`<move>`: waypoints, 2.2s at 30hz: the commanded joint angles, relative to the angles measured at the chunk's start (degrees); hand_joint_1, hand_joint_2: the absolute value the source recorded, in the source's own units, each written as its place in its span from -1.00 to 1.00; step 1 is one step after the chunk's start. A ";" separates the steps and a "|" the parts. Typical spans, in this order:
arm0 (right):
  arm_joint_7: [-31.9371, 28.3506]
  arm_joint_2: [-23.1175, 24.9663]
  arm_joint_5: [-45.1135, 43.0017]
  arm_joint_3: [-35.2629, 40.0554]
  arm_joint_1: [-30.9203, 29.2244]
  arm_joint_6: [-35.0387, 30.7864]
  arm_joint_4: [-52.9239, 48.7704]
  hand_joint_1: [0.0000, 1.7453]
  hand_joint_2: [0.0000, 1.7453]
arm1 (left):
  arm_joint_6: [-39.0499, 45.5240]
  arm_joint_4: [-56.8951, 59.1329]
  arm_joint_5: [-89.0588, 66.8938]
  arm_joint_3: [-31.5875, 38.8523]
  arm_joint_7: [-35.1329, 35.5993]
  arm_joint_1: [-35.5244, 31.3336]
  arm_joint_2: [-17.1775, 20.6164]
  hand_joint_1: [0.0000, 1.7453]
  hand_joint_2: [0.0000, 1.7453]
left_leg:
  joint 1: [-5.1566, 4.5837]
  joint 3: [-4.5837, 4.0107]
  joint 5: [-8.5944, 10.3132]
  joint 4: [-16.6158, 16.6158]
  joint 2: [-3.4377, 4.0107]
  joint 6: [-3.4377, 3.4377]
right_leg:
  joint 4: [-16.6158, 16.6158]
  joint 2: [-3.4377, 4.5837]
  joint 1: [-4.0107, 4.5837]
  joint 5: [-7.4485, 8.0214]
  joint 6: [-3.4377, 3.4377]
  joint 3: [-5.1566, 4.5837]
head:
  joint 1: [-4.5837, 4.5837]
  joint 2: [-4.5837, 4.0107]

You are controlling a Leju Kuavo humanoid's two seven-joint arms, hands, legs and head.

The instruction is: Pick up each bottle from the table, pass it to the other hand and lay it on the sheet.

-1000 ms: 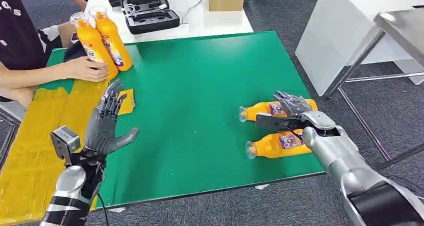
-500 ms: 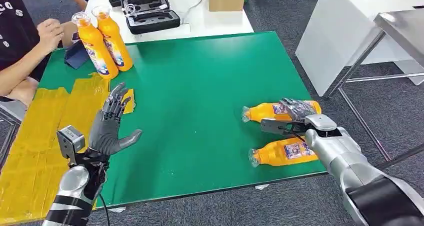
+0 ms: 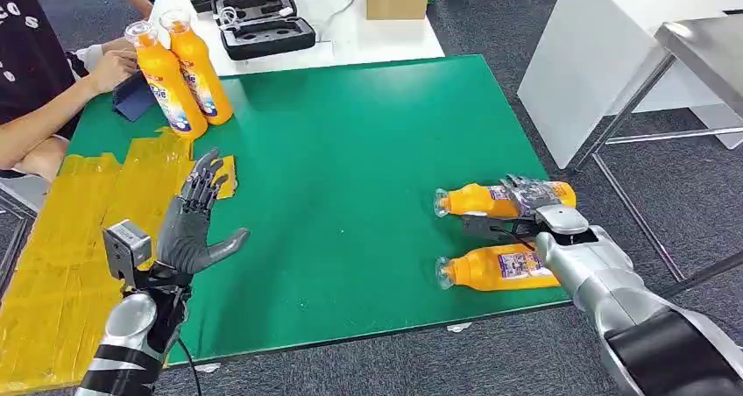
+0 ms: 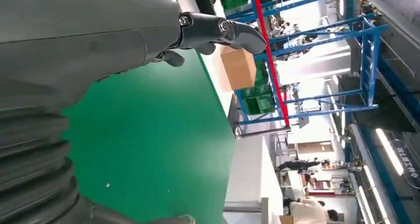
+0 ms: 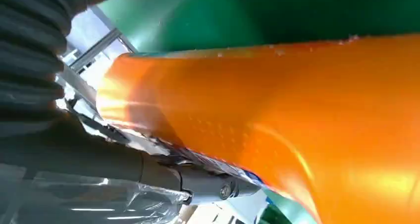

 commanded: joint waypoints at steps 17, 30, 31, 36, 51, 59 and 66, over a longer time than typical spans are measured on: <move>3.36 5.33 3.84 3.50 -1.13 -9.39 4.23 1.00 1.00 | 1.43 2.11 0.20 -0.74 1.18 -0.53 0.85 -1.00 1.00 | 0.05 0.32 -0.10 -0.03 0.01 -0.07 | -0.01 0.14 0.04 -0.08 -0.11 0.28 | 0.00 0.00; 9.95 8.65 18.94 -14.83 10.35 -38.30 -23.13 1.00 1.00 | 1.44 -1.24 -4.05 -6.02 4.61 -2.65 0.93 -1.00 1.00 | 0.06 0.08 -0.11 0.04 0.00 -0.07 | 0.05 0.10 0.05 -0.08 -0.10 0.08 | 0.04 0.00; 9.95 8.65 18.94 -14.83 10.35 -38.30 -23.13 1.00 1.00 | 1.44 -1.24 -4.05 -6.02 4.61 -2.65 0.93 -1.00 1.00 | 0.09 0.06 -0.07 0.01 -0.02 -0.07 | 0.00 0.07 0.09 -0.05 -0.10 0.06 | 0.02 0.00; -3.36 15.72 15.41 -28.52 16.90 -38.30 -34.54 1.00 1.00 | 0.68 -0.94 -3.20 -7.40 5.76 -4.06 1.07 -1.00 1.00 | 0.09 0.15 -0.15 0.08 -0.16 -0.09 | 0.09 0.00 0.08 -0.17 -0.15 0.15 | 0.04 0.00; -21.88 24.05 -35.18 -26.05 15.43 -21.13 -29.25 1.00 1.00 | 0.79 1.60 -1.05 -10.53 6.02 -8.90 1.01 -1.00 1.00 | 0.09 0.15 -0.11 0.04 -0.04 -0.09 | 0.08 0.02 0.07 -0.12 -0.13 0.09 | 0.02 0.00; -22.52 25.24 -38.49 -24.99 13.72 -19.08 -25.52 1.00 1.00 | 0.58 3.77 -0.40 -11.29 5.64 -10.50 0.60 -1.00 1.00 | 0.08 0.18 -0.06 -0.01 -0.07 -0.08 | 0.04 0.00 0.07 -0.11 -0.12 0.14 | 0.02 0.00; -22.70 25.37 -38.87 -24.69 13.63 -18.92 -24.92 1.00 1.00 | 0.54 3.73 -0.34 -11.47 5.56 -10.50 0.62 -1.00 1.00 | 0.11 0.27 -0.14 0.04 -0.11 -0.09 | 0.07 -0.01 0.09 -0.18 -0.14 0.25 | 0.04 0.00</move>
